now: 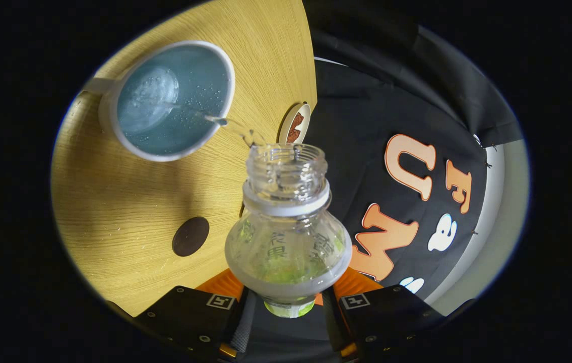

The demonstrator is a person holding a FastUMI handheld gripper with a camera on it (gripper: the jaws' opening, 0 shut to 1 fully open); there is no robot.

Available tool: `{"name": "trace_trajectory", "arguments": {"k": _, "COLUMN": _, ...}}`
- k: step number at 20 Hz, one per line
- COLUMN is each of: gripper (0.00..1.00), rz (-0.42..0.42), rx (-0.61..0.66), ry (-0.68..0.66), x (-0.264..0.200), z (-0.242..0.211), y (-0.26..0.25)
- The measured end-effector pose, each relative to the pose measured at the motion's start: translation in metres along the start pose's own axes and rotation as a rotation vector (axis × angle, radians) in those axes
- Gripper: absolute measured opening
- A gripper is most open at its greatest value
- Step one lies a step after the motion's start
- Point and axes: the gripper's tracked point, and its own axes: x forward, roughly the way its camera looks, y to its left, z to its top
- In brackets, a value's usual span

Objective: Take the bottle from table, then pour the juice into the cup, finally place the bottle on the coaster

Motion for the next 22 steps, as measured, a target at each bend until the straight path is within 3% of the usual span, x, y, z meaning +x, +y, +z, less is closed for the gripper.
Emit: {"name": "trace_trajectory", "arguments": {"k": 22, "gripper": 0.61, "rz": -0.012, "rx": -0.047, "ry": -0.006, "x": -0.0006, "z": 0.0030, "y": -0.0066}}
